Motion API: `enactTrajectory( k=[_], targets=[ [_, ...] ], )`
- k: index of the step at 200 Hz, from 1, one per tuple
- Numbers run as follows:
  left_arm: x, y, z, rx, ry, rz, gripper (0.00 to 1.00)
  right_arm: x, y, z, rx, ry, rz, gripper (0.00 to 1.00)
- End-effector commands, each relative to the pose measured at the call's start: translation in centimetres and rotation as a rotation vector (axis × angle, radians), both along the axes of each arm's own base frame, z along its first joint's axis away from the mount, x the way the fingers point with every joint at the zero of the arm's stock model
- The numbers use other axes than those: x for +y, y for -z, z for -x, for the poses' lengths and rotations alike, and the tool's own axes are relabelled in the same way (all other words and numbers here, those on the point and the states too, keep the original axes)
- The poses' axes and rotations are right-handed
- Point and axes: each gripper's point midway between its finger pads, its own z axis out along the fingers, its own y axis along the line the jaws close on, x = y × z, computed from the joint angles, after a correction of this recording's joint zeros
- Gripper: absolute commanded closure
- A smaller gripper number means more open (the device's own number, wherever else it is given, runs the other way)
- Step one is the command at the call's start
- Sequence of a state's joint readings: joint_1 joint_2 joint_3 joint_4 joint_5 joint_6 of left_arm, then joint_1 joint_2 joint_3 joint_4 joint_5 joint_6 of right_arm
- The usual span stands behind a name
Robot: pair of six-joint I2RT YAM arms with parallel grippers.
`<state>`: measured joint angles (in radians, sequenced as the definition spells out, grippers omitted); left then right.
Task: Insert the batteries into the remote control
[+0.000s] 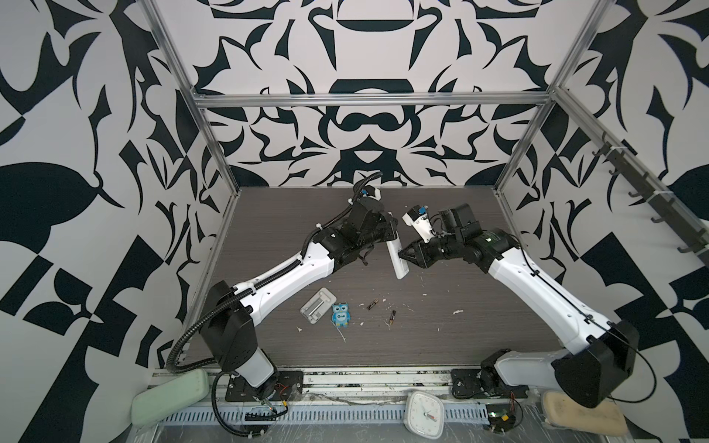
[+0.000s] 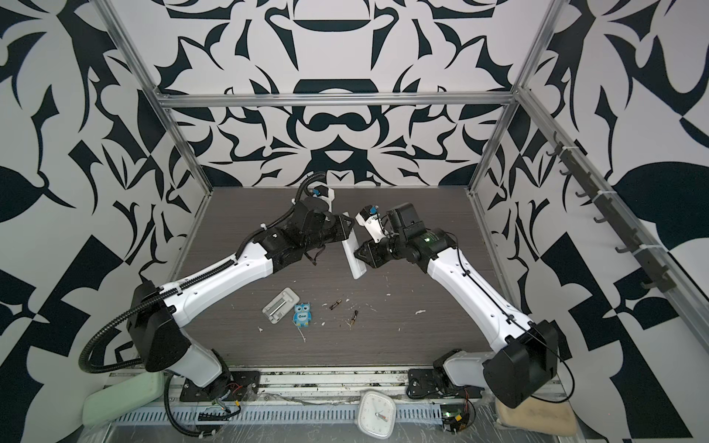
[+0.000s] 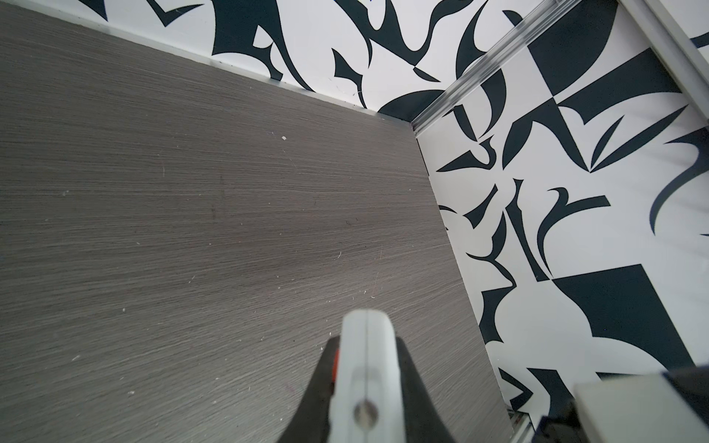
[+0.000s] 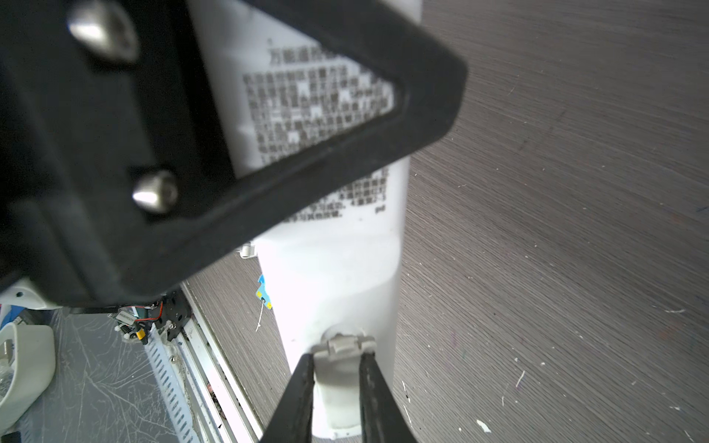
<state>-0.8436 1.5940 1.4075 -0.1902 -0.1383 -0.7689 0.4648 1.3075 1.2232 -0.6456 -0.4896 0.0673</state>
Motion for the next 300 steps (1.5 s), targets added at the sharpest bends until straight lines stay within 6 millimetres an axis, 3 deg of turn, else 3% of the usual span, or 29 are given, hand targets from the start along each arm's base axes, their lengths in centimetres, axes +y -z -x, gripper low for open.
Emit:
enactTrajectory(
  k=[1, 138, 190, 211, 251, 300],
  targets=[
    [0.1, -2.8, 0.0, -0.042, 0.004, 0.047, 1.0, -1.8, -0.7, -1.3, -0.073, 0.087, 0.065, 0.76],
    [0.2, -2.7, -0.1, -0.039, -0.001, 0.039, 1.0, -1.9, -0.7, -0.4, -0.066, 0.087, 0.029, 0.74],
    [1.4, -1.3, -0.2, -0.006, -0.044, -0.016, 1.0, -2.1, -0.6, -0.6, -0.059, 0.11, 0.038, 0.69],
    [2.6, -0.5, -0.1, 0.012, -0.074, -0.01, 1.0, -2.5, -0.1, -0.8, -0.039, 0.137, 0.063, 0.64],
    [5.5, 1.6, 0.4, 0.061, -0.128, -0.032, 1.0, -4.6, 1.8, -1.1, 0.032, 0.243, 0.173, 0.45],
    [7.9, 3.5, 1.4, 0.085, -0.15, -0.059, 1.0, -7.9, 5.8, -0.1, 0.207, 0.381, 0.326, 0.26]
  ],
)
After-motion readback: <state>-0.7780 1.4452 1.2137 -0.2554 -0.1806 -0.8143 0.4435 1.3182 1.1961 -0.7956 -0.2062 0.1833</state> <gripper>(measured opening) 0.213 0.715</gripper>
